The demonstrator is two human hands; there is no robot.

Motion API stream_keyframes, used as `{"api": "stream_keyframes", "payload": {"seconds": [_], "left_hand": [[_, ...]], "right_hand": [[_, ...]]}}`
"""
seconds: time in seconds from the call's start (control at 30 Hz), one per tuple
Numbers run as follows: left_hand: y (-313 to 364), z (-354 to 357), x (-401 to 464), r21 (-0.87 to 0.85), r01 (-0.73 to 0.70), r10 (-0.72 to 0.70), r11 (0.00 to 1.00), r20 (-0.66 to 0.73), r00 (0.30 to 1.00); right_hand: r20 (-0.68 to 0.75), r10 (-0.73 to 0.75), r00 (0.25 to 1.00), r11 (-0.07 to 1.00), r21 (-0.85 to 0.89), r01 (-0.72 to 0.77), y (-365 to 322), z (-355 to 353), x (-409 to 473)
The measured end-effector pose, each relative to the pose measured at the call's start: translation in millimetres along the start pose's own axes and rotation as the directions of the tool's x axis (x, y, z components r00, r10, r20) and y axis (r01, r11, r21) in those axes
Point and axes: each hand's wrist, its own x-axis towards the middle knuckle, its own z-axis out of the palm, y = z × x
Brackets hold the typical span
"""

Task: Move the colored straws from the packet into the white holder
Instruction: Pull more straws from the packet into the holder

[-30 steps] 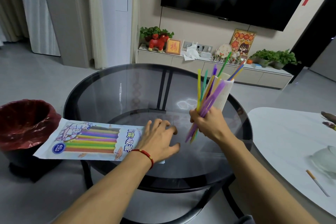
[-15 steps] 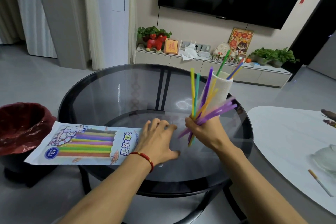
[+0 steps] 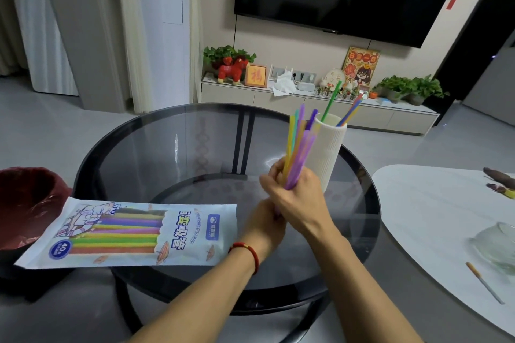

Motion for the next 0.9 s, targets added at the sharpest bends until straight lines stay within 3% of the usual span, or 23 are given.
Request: {"api": "stream_keyframes", "payload": {"seconds": [0.1,0.23,0.37,0.47,0.53,0.6,0.67,0.73,0.8,0.87,0.9], "left_hand": [[3.9,7.7,-1.1,-0.012,-0.017,0.017,1.000,0.013,1.000],[-0.2,8.9,0.8,-0.167,0.008,-0.008,0.986,0.001,1.000],[1.5,9.8,3.0,-0.232,0.017,-0.022,0.973,-0.018,1.000],[4.5,13.9,2.9,-0.251,0.103,-0.098,0.963,0.033,0.995],[3.4,9.3,-1.1,-0.252,0.079,-0.063,0.965,0.069,0.996],[5.5,1.2,-8.7,-0.234,0.044,-0.021,0.971,0.101,0.995],[6.4,-6.8,-13.5,-0.210,-0.041,0.047,0.977,0.023,0.999],[5.1,-19.8,-15.8,-0.142,-0.125,0.103,0.982,-0.154,0.983],[-5.7,-31.8,-15.1,0.094,-0.142,0.164,0.985,-0.292,0.942],[-24.1,-40.7,-15.2,0.398,-0.060,0.185,0.915,-0.284,0.941],[-32.7,-42.7,-15.9,0.450,-0.017,0.147,0.893,-0.256,0.955]], "right_hand": [[-0.152,-0.012,0.988,0.999,0.042,0.019,-6.9,-7.1,6.4],[-0.033,-0.004,0.999,1.000,0.003,0.005,-2.9,-10.6,1.8],[0.018,0.047,0.999,0.999,0.002,-0.047,6.9,-16.7,-2.7],[0.035,0.117,0.993,0.992,-0.041,-0.115,14.2,-23.5,-1.9],[0.043,0.116,0.992,0.992,-0.049,-0.114,19.0,-30.6,-2.0],[-0.033,0.150,0.988,0.988,0.052,-0.148,24.0,-42.9,-2.3],[-0.180,0.205,0.962,0.967,0.193,-0.169,28.6,-61.3,0.8],[-0.315,0.246,0.917,0.932,0.338,-0.134,28.7,-83.2,8.0],[-0.427,0.300,0.853,0.878,0.472,-0.073,23.1,-105.7,17.4],[-0.519,0.378,0.767,0.817,0.576,-0.014,15.3,-121.8,27.1],[-0.556,0.406,0.725,0.795,0.606,0.019,10.0,-128.1,32.0]]}}
